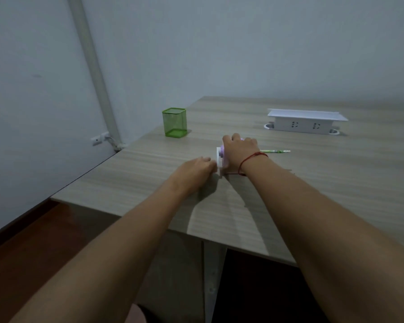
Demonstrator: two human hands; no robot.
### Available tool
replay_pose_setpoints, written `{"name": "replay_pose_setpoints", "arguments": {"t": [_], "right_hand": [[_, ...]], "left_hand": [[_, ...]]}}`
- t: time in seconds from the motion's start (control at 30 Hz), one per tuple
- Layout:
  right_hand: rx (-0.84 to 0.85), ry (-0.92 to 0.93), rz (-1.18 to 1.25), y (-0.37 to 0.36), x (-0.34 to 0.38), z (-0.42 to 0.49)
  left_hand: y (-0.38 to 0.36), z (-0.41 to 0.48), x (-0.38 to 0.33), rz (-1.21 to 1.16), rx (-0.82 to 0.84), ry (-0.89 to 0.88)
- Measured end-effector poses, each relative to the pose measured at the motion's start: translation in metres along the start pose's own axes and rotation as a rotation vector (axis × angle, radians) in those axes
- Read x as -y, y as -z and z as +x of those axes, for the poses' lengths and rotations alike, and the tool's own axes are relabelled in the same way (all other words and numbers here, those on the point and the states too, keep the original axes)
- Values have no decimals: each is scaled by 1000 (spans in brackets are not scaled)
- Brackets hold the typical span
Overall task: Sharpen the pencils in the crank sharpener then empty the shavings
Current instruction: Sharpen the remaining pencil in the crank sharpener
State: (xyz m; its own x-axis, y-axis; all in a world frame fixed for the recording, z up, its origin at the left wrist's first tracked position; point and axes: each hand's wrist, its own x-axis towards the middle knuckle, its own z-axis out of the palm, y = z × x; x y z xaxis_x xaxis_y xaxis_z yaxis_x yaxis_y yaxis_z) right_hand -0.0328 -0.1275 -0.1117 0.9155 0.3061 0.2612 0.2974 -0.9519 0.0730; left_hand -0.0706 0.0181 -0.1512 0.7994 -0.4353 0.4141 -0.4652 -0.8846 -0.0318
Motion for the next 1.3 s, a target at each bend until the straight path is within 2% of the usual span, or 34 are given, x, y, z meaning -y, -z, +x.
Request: {"name": "replay_pose_setpoints", "arguments": {"t": [0.13,0.27,0.6,0.7,0.83,1.0,1.07,1.2,1.23,1.3], "right_hand": [[-10,9,23,-5,-3,1],[-3,2,69,-3,-2,-4],[82,24,40,16,17,-34],[106,33,97,22,26,-51],[155,-67,297,39,25,-73],[211,-124,114,50,1,-97],[196,-105,47,49,-4,-106],[246,-22,86,62,-4,-110],[257,-16,75,64,-2,-108],[177,-35,33,62,1,-107]], "left_hand": [[-5,21,0,9,155,140],[-9,26,0,33,205,197],[12,-16,-17,28,178,220],[21,-32,-20,71,177,240],[35,-42,-26,125,194,266],[36,-48,-31,42,213,358],[36,-50,-34,3,174,374],[44,-41,-43,-168,-157,423],[48,-34,-48,-189,-191,416],[53,-19,-58,-228,-199,379]]}}
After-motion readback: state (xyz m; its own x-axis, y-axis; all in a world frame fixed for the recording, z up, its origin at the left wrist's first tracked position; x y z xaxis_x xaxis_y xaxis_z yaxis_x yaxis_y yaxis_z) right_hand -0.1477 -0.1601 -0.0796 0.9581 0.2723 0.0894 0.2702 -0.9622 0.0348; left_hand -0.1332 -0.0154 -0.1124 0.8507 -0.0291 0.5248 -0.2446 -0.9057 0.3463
